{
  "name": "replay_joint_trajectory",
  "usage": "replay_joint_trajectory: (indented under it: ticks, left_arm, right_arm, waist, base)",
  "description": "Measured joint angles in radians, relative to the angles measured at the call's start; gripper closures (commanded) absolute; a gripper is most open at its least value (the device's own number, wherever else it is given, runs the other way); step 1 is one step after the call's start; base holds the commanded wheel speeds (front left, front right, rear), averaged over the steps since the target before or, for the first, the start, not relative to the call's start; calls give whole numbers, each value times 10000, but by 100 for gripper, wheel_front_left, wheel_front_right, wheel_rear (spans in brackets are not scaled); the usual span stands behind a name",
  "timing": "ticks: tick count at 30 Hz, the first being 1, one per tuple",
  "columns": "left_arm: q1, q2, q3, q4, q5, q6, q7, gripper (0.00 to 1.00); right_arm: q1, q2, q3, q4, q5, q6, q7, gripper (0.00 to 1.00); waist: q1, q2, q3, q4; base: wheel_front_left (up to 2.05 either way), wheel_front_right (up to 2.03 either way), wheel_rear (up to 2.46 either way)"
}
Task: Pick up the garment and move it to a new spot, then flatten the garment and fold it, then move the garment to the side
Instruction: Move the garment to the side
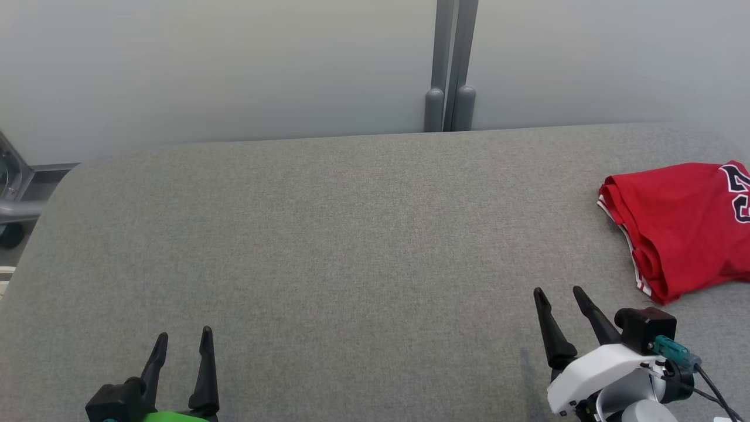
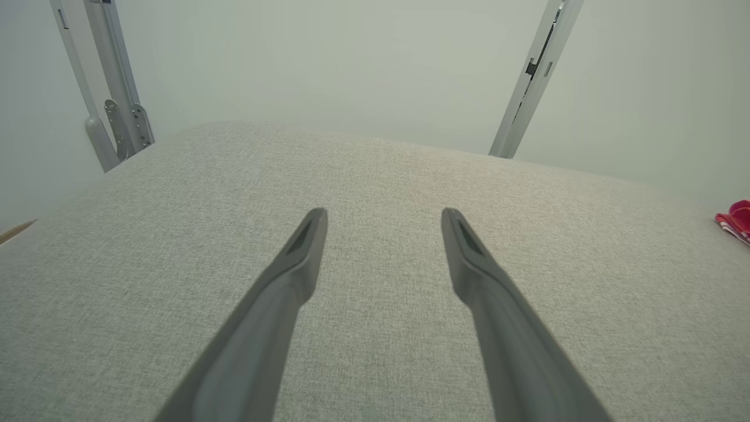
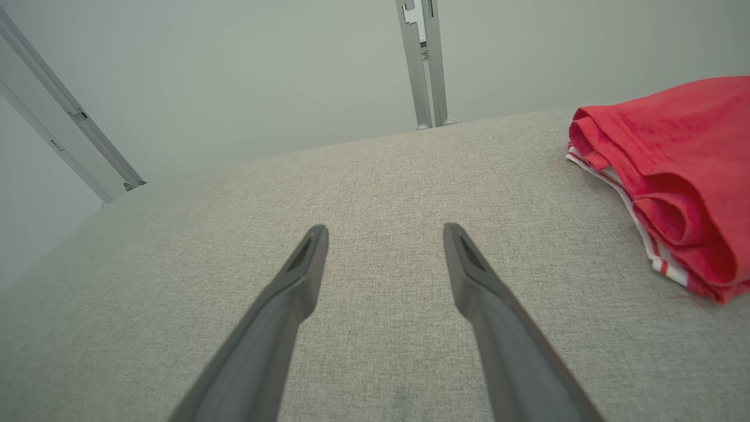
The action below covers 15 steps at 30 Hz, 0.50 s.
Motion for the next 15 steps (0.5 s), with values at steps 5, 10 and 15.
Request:
replay_joint_trajectory:
  ticks: [5,10,15]
  left_arm:
    - [-2,-44,42,54,15,-52,0,0]
    - [-20,-52,52,199,142,-67,-10,0]
    - [-41,-67,81,230,182,-82,-10,0]
  right_arm:
    - [-1,0,6,31,-33,0,56,0]
    - [-1,-2,25,46,-56,0,86,0]
    - [-2,0,65,52,178,0,67,0]
  waist:
    - [0,0,12,-1]
    - [0,0,28,12]
    - [0,0,55,31]
  base:
    - [0,0,0]
    - [0,0,0]
    - [0,0,0]
